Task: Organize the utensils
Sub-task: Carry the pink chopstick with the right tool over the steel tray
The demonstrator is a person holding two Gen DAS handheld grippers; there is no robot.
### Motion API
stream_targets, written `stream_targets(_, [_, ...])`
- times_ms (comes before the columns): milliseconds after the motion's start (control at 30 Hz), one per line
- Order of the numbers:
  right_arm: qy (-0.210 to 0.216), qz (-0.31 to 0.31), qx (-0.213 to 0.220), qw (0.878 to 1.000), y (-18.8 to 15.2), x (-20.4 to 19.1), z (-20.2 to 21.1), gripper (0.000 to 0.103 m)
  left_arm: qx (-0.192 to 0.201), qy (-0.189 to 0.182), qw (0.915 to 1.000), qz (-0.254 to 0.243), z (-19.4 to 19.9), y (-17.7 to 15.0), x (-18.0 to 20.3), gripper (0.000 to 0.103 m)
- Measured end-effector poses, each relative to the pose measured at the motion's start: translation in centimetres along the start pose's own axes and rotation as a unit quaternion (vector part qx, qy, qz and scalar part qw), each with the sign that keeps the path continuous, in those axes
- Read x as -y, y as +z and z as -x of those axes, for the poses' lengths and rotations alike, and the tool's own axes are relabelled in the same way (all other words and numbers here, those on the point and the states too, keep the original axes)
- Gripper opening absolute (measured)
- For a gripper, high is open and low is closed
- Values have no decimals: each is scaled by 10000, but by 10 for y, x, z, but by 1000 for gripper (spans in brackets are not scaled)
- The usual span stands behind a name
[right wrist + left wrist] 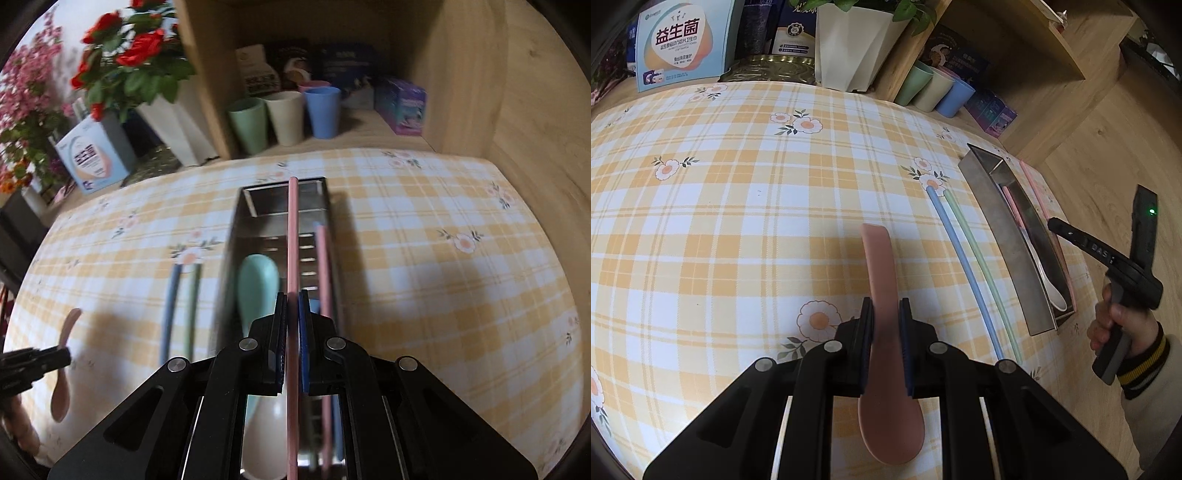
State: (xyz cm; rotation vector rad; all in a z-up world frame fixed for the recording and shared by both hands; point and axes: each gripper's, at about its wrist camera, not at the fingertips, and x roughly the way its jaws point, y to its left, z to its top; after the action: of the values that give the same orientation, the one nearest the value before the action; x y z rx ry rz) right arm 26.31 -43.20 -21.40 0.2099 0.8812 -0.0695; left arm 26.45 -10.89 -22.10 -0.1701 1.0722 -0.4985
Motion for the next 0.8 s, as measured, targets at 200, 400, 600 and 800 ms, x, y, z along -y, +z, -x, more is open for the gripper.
stream_targets(200, [-147,-153,-188,9996,-8,6,-15,6,-40,26,10000,-46,-1,-1,3,13])
stream_targets(400, [-219,-255,-323,9989,-10,8,-21,6,-58,43,10000,-13,-2,-1,2,13])
stream_targets(600, [-242,-276,-375,9986,-10,5,-21,6,-54,38,10000,-32,0,-1,5,13])
stream_targets(800, [-230,-328,-326,9987,-12,5,-16,8,-84,22,10000,-33,0,-1,7,13])
